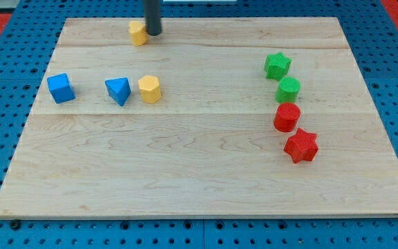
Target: Keep your arm diagonally top right to the green star
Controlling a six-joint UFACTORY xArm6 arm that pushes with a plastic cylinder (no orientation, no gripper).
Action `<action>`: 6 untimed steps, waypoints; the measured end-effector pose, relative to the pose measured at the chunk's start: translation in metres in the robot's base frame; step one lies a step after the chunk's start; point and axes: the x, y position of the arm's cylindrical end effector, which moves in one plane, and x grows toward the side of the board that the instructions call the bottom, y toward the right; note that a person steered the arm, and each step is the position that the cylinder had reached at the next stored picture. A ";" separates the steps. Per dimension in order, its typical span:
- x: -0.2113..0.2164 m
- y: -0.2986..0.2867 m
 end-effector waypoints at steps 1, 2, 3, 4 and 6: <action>0.000 -0.024; 0.000 -0.015; 0.000 0.041; 0.015 0.060; 0.021 0.069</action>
